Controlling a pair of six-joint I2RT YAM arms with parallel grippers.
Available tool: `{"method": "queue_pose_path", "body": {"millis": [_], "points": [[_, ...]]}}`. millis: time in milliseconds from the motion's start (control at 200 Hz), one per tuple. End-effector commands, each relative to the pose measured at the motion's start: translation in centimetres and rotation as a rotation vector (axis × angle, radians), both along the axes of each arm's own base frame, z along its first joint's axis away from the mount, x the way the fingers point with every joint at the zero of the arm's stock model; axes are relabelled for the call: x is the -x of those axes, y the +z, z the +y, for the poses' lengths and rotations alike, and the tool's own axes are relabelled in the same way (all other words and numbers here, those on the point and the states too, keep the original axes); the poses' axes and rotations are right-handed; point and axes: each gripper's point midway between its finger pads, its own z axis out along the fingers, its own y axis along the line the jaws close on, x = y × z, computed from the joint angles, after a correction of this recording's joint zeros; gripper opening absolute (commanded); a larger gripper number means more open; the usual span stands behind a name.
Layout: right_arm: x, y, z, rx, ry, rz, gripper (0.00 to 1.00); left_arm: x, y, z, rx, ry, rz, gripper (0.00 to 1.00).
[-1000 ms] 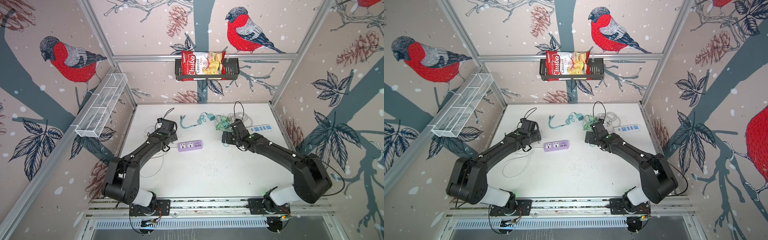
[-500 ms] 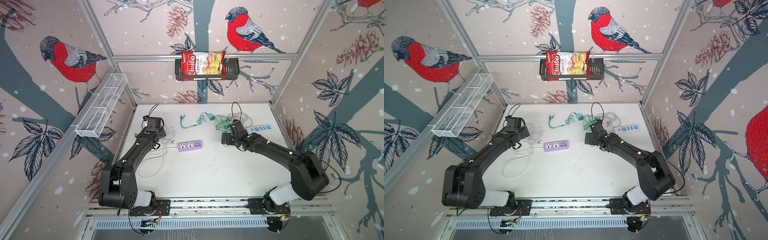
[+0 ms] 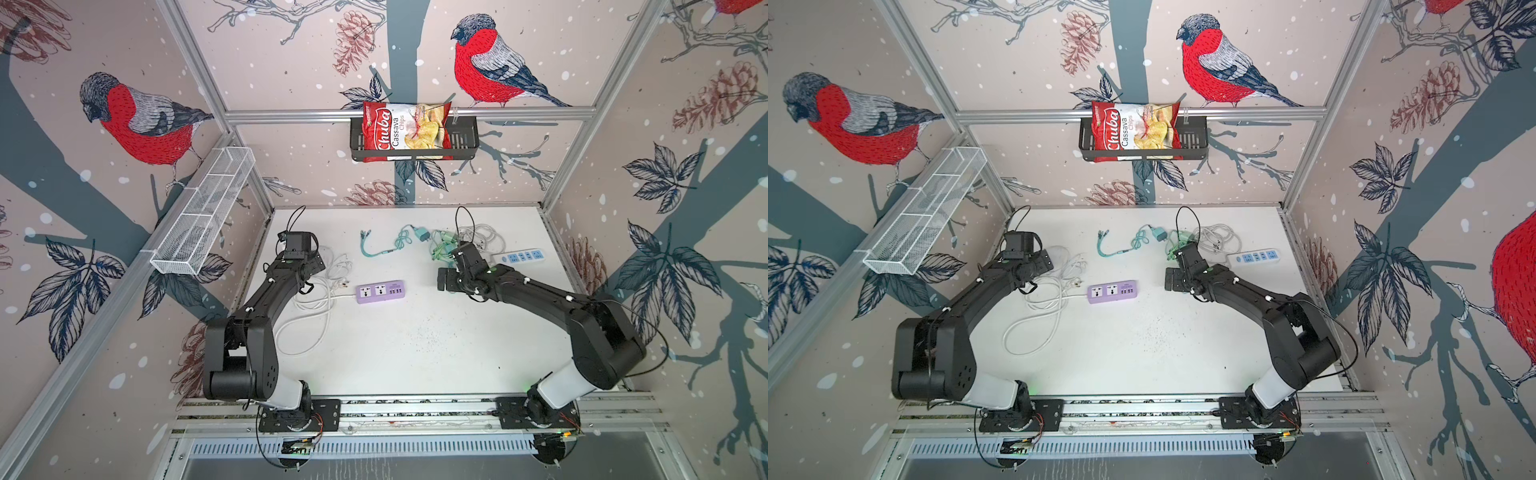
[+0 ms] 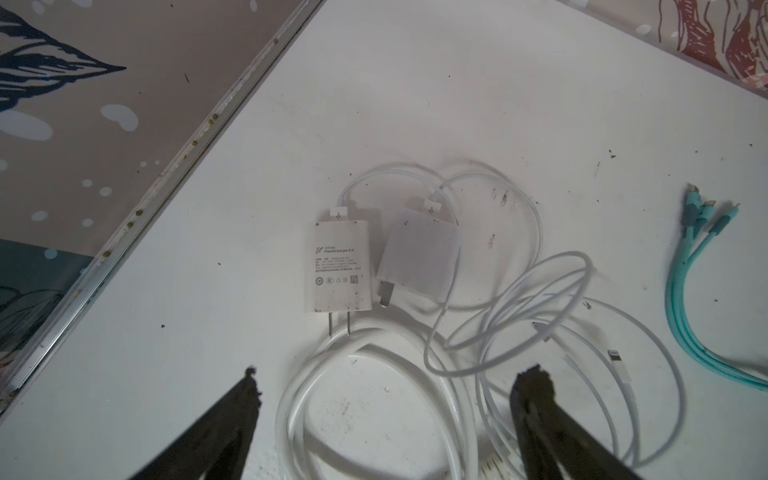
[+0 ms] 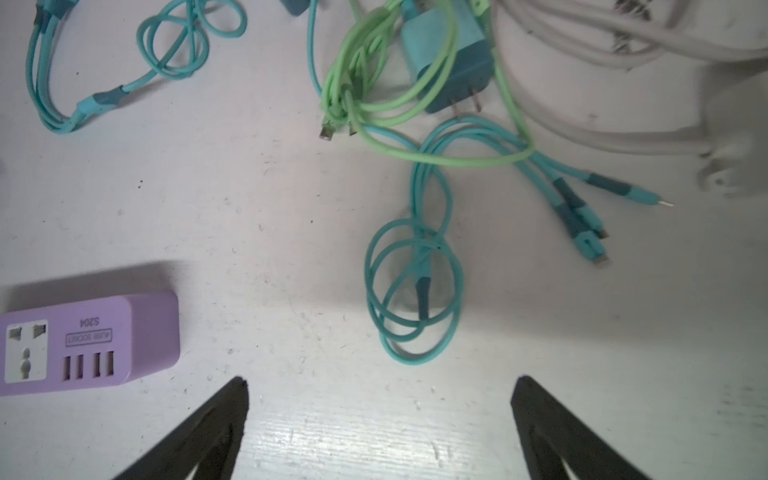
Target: Insert the plug
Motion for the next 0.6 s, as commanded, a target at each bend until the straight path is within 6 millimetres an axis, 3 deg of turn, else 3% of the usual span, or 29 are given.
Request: {"method": "queue_pose_path", "body": {"millis": [0,155,175,385,595], "points": [[-0.3,0.0,2.7,-0.04,0.039,-0.003,0.98,-1.0,-0.1,0.4,0.01,-0.007,-0.015,0.94],[-1.0,-0.2,7.8,-0.028,0.075,-0.025,0.98,-1.2,-1.6,1.2,0.024,0.002,0.012,0.93],[-1.2,-0.2,8.4,-0.021,0.075,-0.028,0.98,-1.9,-0.8,1.4,0.027,0.004,-0.01,0.93],[-3.8,-1.4,14.8,-0.02,0.117,-0.022,0.98,-2.3,-1.8,1.4,0.038,0.004,0.009,0.94],[-3.9,-2.7,20.4,-0.041,0.198,0.006,0.98,-2.9,-1.9,1.6,0.03,0.007,0.005,0.94]]}}
